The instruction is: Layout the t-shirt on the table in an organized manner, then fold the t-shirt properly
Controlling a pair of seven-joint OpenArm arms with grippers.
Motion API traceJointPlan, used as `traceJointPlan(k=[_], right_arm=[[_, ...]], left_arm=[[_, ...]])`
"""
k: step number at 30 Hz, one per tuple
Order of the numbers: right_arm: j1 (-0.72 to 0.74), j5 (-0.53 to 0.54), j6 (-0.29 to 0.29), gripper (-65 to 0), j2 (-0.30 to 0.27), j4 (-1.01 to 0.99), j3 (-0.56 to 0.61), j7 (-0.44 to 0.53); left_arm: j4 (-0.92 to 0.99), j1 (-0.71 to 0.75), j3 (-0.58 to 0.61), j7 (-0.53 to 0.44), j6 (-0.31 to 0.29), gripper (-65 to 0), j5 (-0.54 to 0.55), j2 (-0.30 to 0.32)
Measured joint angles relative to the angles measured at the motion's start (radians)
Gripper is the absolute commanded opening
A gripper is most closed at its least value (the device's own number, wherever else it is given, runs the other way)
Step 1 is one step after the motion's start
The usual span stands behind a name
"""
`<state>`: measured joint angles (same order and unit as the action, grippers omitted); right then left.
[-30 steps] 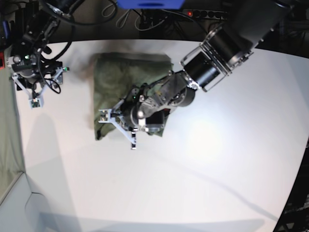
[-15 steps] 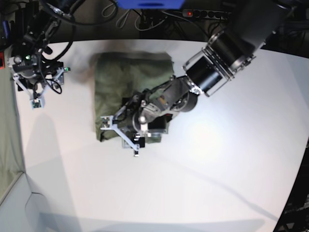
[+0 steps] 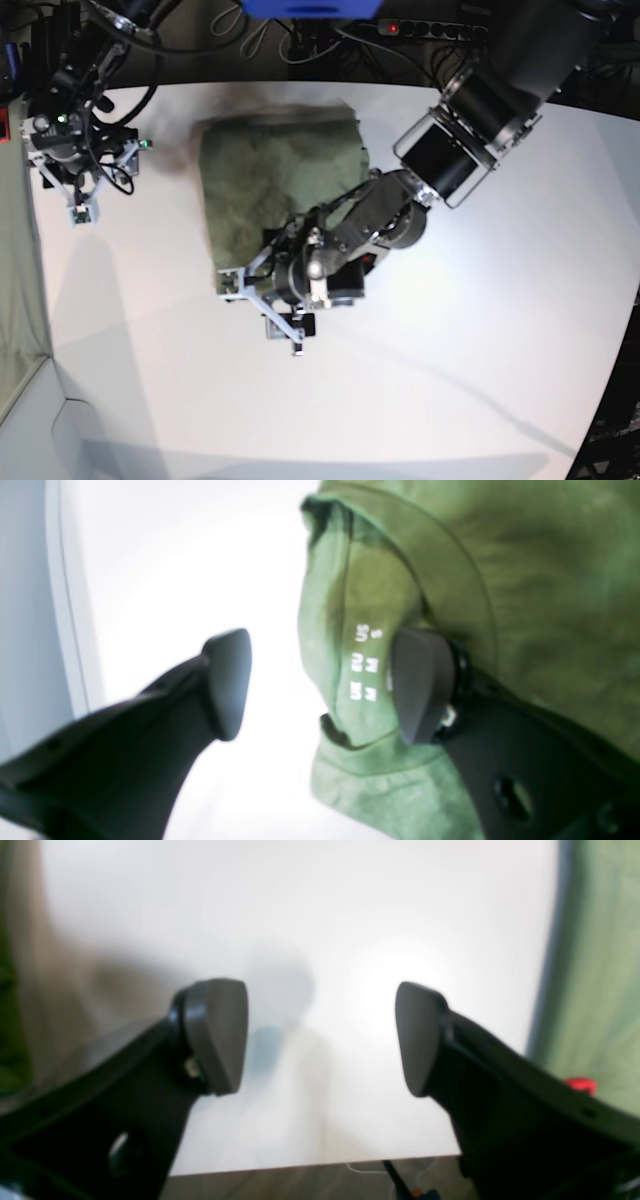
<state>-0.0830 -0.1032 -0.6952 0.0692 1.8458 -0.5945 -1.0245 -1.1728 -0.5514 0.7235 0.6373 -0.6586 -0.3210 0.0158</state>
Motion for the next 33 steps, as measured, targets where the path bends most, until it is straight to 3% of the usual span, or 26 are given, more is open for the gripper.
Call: traceJointPlan(k=[8, 14, 21, 23, 30, 33], right_arm=[[0.005, -0.002, 0.0, -18.9, 0.0, 0.0, 0.01, 0.0], [0.007, 0.002, 0.0, -18.9, 0.003, -0.002, 0.063, 0.003], [0.008, -0.001, 0.0, -18.9, 0.003, -0.006, 0.156, 0.003], [0.009, 0.0, 0.0, -18.9, 0.017, -0.006, 0.171, 0.004], [0.005, -0.003, 0.0, -18.9, 0.088, -0.006, 0.174, 0.003], [0.002, 0.003, 0.0, -18.9, 0.092, -0.007, 0.19, 0.004]], left_arm=[[0.0, 0.006, -0.055, -0.003, -0.006, -21.8, 0.007, -0.001], [-0.071, 0.023, -0.338, -0.003, -0.005, -21.9, -0.003, 0.032], [-0.194, 0.185, -0.606, 0.013, -0.008, -21.9, -0.008, 0.068], [-0.248, 0.227, -0.694, 0.021, -0.011, -21.9, 0.011, 0.07], [-0.351, 0.389, -0.987, 0.126, -0.006, -22.0, 0.002, 0.165], [-0.397, 0.451, -1.098, 0.146, -0.005, -22.0, 0.002, 0.173]])
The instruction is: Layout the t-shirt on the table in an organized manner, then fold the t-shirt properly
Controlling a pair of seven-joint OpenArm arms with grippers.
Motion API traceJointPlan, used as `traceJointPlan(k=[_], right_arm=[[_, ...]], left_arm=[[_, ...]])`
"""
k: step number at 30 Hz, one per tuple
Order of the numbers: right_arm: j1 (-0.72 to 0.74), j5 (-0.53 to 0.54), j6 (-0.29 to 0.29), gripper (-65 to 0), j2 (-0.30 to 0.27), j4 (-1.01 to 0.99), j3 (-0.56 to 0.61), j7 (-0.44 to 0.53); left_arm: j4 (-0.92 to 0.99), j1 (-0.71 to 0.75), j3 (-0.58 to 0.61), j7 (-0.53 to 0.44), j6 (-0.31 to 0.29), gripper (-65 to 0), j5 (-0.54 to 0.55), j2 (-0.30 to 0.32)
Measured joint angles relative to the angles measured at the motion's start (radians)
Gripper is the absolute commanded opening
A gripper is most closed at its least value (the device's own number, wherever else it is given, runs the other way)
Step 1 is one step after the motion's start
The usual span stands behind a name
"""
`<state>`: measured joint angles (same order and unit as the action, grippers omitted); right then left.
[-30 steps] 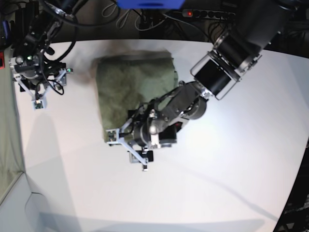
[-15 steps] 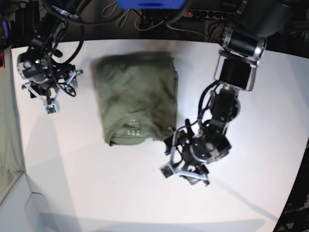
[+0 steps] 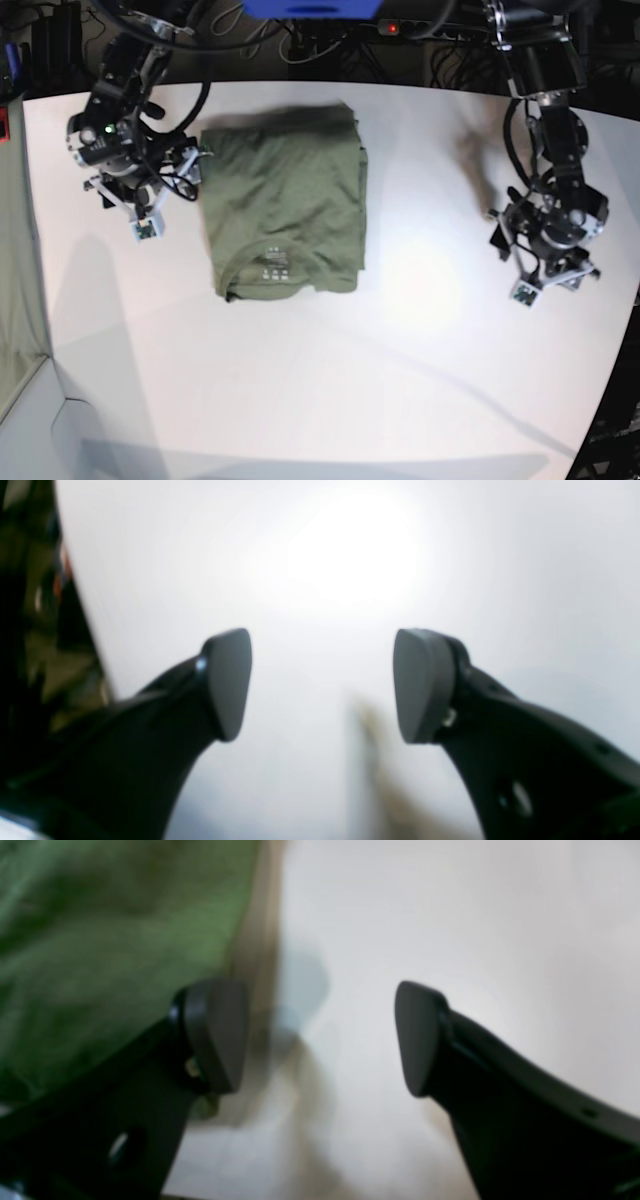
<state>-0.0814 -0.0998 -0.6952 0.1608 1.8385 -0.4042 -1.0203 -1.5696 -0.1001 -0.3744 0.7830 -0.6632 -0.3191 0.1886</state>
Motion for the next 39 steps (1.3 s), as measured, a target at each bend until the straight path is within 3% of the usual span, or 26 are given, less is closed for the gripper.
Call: traceJointPlan(k=[5, 7, 11, 15, 17, 19, 23, 26, 33, 39], right_arm=[[-0.043, -0.008, 0.0, -18.9, -0.006, -0.002, 0.087, -0.005], [-0.05, -0.005, 0.0, -18.9, -0.002, -0.002, 0.113, 0.0], [-0.068, -0.003, 0.0, -19.0, 0.002, 0.004, 0.122, 0.003], [-0.061, -0.012, 0.0, -19.2, 0.0, 0.043, 0.017, 0.038], [-0.061, -0.015, 0.0, -22.2, -0.008, 0.084, -0.028, 0.059], [-0.069, -0.015, 0.0, -29.7, -0.013, 0.119, -0.057, 0.045], [-0.147, -0.009, 0.0, -48.4, -0.045, 0.145, -0.061, 0.057], [-0.237, -0.016, 0.0, -64.8, -0.056, 0.145, -0.067, 0.049], [-0.351, -0.003, 0.0, -65.0, -0.05, 0.145, -0.18, 0.062], [-0.389, -0.003, 0.0, -65.0, -0.053, 0.144, -0.294, 0.067]], left_arm=[[-0.079, 0.112, -0.127, 0.017, 0.0, -22.3, 0.001, 0.011], [-0.1, 0.158, -0.149, 0.029, 0.0, -26.5, 0.002, 0.01], [-0.162, 0.253, -0.201, 0.033, -0.001, -44.2, 0.007, -0.01], [-0.243, 0.35, -0.248, 0.04, -0.006, -63.9, 0.008, -0.071], [-0.301, 0.402, -0.262, 0.035, -0.009, -65.0, 0.012, -0.09], [-0.356, 0.453, -0.277, 0.035, -0.003, -64.6, 0.004, -0.12], [-0.416, 0.572, -0.274, 0.032, -0.007, -64.9, 0.039, -0.171], [-0.417, 0.675, -0.273, 0.035, -0.01, -64.9, 0.133, -0.194], [-0.412, 0.815, -0.273, 0.028, -0.002, -64.9, 0.331, -0.194], [-0.264, 0.815, -0.265, -0.036, 0.001, -64.9, 0.356, -0.189]])
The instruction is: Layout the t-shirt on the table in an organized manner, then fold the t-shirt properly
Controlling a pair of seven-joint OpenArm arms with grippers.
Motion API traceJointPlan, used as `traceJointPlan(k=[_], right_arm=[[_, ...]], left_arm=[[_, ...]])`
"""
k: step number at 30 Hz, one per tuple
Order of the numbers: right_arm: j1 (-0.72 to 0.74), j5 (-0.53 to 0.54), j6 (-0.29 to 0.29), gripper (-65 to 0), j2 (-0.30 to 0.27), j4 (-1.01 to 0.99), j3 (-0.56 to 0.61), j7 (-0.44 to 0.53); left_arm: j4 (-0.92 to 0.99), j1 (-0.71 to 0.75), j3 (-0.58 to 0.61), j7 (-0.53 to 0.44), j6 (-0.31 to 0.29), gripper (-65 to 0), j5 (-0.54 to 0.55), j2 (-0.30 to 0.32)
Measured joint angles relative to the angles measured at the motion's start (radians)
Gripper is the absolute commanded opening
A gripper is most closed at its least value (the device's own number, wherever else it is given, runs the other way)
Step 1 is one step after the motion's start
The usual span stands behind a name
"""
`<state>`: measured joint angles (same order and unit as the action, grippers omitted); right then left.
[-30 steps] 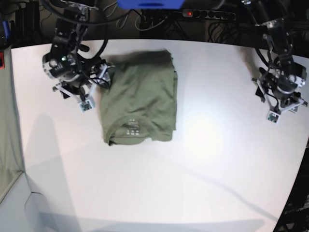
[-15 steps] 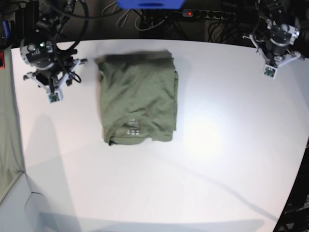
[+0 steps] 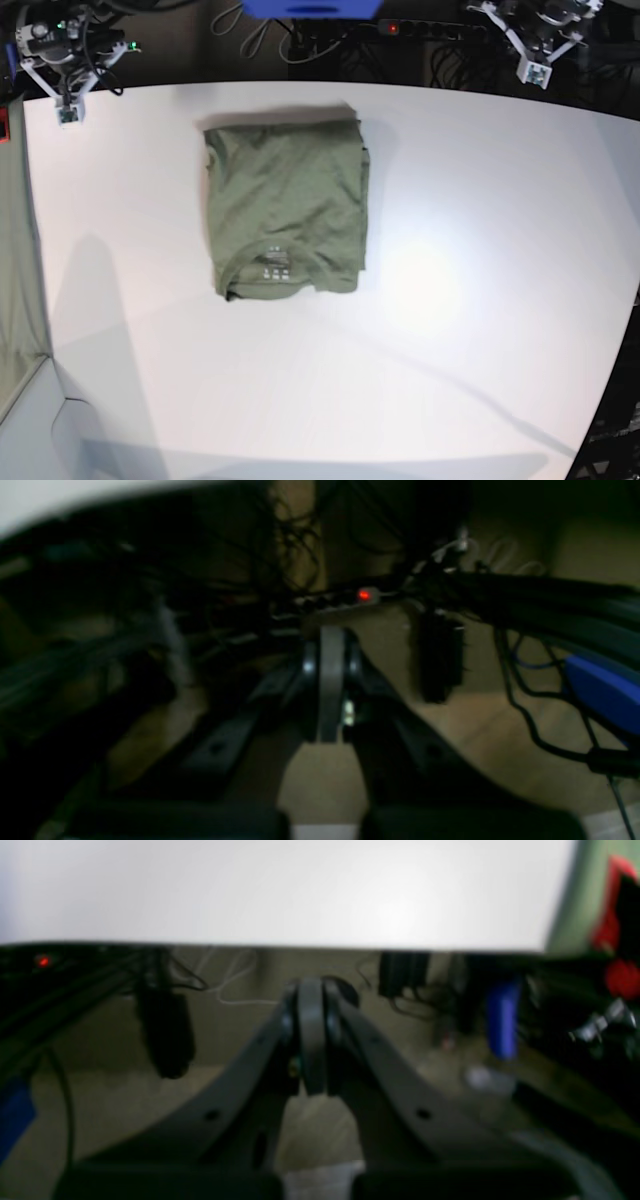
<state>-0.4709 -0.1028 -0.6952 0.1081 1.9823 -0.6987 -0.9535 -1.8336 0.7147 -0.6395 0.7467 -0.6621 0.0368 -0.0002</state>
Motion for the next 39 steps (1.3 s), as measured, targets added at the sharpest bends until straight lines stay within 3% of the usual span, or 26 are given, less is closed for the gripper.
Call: traceJointPlan(k=[5, 13, 19, 23, 26, 29, 30, 34, 36, 38, 39], right_arm=[[-0.074, 0.003, 0.0, -65.0, 0.003, -0.07, -0.037, 0.088], [-0.087, -0.002, 0.0, -65.0, 0.003, -0.476, -0.035, 0.344], [-0.052, -0.01, 0.001, -65.0, -0.004, -0.764, -0.029, 0.539], [0.011, -0.003, 0.002, -65.0, -0.052, -1.036, -0.027, 0.674], [0.046, -0.005, 0.005, -65.0, -0.1, -1.248, -0.029, 0.827], [0.07, -0.007, 0.011, -65.0, -0.111, -1.386, -0.029, 0.958], [0.081, -0.007, 0.012, -65.0, -0.11, -1.421, -0.029, 0.998], [0.117, -0.004, 0.012, -65.0, -0.119, -1.553, 0.056, 1.139], [0.145, -0.008, 0.012, -65.0, -0.129, -1.626, 0.125, 1.201], [0.175, -0.008, 0.099, -65.0, -0.135, -1.696, 0.177, 1.262], [0.193, -0.008, 0.187, -65.0, -0.135, -1.73, 0.199, 1.276]], left_arm=[[0.256, -0.011, 0.02, -0.142, 0.006, -64.9, -0.014, 0.019], [0.69, -0.162, 0.147, -0.288, 0.007, -64.9, -0.005, 0.129], [1.007, -0.286, 0.261, -0.47, 0.024, -64.9, -0.005, 0.189], [1.235, -0.39, 0.332, -0.591, 0.024, -64.9, -0.001, 0.213], [1.408, -0.471, 0.364, -0.664, 0.023, -64.9, -0.004, 0.232], [1.519, -0.528, 0.414, -0.732, 0.03, -64.9, -0.002, 0.248], [1.552, -0.547, 0.438, -0.758, 0.05, -64.9, -0.001, 0.251], [1.617, -0.591, 0.554, -0.827, 0.244, -64.9, 0.005, 0.255], [1.635, -0.606, 0.61, -0.834, 0.299, -64.9, 0.006, 0.254], [1.655, -0.621, 0.638, -0.832, 0.327, -64.9, 0.008, 0.248], [1.668, -0.632, 0.645, -0.83, 0.344, -64.9, 0.006, 0.245]])
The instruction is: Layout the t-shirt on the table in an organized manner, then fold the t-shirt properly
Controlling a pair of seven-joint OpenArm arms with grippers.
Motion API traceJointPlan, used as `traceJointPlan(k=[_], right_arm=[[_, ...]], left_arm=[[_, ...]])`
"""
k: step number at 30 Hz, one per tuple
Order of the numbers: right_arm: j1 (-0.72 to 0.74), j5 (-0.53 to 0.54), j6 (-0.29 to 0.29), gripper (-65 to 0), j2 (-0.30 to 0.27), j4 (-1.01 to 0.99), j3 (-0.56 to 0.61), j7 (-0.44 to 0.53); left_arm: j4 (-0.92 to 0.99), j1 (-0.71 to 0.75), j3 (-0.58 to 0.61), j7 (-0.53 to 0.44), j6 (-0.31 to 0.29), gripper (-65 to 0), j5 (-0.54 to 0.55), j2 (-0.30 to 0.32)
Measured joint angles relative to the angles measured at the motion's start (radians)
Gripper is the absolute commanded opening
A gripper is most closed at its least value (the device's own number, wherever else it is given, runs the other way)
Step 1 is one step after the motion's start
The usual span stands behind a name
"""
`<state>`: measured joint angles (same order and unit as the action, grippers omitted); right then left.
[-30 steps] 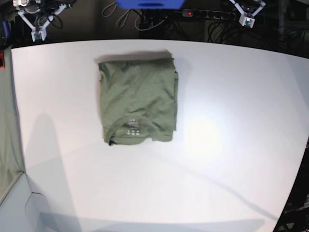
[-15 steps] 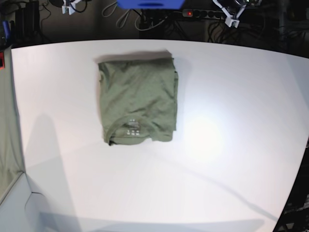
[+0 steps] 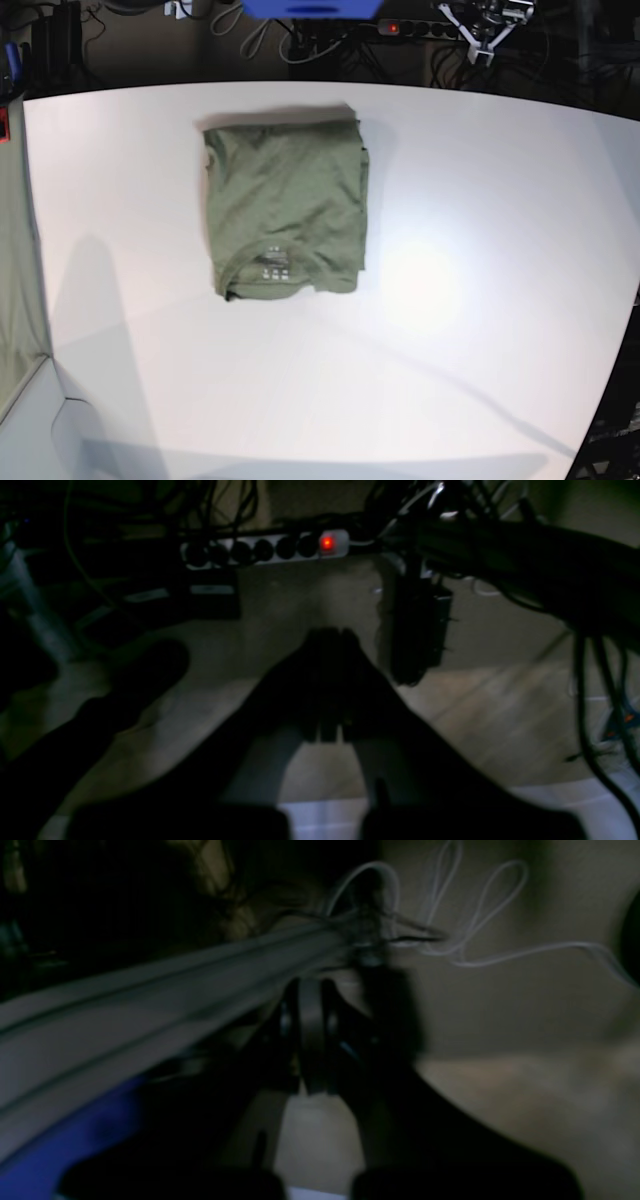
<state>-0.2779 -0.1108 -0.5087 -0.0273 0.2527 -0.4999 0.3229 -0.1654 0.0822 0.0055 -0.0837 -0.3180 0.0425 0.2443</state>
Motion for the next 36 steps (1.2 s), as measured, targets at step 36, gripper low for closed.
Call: traceJointPlan(k=[36], right_arm=[[0.132, 0.004, 0.76, -65.0, 0.049, -0.095, 0.323, 0.06]], left_arm=[[0.111, -0.089, 0.115, -0.003, 0.098, -64.9, 0.004, -0.095]])
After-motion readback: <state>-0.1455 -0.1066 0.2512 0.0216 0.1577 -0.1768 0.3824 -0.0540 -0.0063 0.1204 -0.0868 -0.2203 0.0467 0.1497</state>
